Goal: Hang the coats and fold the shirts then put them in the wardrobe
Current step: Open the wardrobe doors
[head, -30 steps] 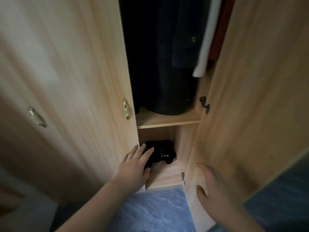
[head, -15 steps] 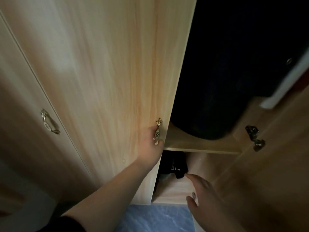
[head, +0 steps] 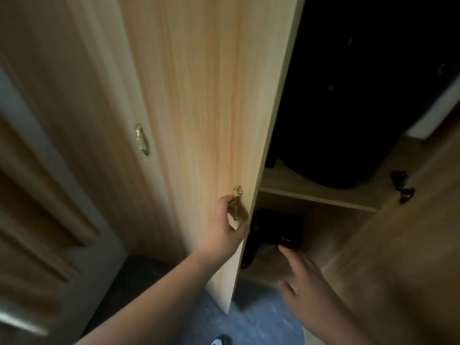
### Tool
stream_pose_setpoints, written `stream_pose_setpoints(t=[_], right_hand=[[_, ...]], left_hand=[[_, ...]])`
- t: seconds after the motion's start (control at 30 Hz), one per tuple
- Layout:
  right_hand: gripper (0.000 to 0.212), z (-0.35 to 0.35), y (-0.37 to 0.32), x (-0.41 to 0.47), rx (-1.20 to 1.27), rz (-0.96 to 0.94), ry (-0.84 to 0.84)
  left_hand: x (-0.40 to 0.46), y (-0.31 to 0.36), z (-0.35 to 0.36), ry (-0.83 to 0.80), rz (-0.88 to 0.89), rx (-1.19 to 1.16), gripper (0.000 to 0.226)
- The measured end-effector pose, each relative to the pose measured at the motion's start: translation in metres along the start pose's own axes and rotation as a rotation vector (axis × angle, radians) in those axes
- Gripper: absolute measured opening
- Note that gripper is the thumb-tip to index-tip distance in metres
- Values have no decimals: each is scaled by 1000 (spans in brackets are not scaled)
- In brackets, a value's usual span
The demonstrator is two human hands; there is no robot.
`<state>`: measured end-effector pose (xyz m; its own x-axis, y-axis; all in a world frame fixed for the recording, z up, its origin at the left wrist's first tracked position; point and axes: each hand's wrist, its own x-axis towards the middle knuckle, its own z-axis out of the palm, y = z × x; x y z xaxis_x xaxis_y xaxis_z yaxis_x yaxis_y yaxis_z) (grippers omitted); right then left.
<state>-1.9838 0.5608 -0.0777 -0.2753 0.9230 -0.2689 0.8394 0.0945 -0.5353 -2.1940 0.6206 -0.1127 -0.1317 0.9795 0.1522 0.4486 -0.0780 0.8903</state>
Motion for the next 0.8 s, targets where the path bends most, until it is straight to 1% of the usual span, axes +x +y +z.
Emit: stream_pose_setpoints(t=[0.13, 0.2, 0.3, 0.4, 0.5, 0.6, 0.67, 0.73, 0.8], right_hand=[[71, 29, -38, -19, -28, -80, -76], [69, 40, -63, -23, -92, -137, -98], [70, 58, -97, -22, -167, -233, -119], [71, 78, -127, -19, -163, -301, -126], [71, 95, -154, -19, -178, -335, -98], [71, 110, -176, -22, -201, -337, -62], [71, 120, -187, -27, -210, -315, -21], [70, 130, -190, -33, -237, -280, 35], [69, 137, -188, -43, -269, -235, 87]], left_hand=[[-53, -16, -56, 33, -60, 107, 82], [-71, -26, -81, 64, -109, 89, 87], [-91, -38, -118, 159, -162, 15, 78], [-101, -50, -158, 230, -128, 97, 72], [-108, -62, -199, 202, -97, 100, 72], [-111, -76, -240, 171, -61, 99, 68], [-110, -91, -265, 179, -61, 112, 66], [-108, -104, -281, 199, -75, 61, 59], [-111, -108, -285, 160, -65, 9, 56]])
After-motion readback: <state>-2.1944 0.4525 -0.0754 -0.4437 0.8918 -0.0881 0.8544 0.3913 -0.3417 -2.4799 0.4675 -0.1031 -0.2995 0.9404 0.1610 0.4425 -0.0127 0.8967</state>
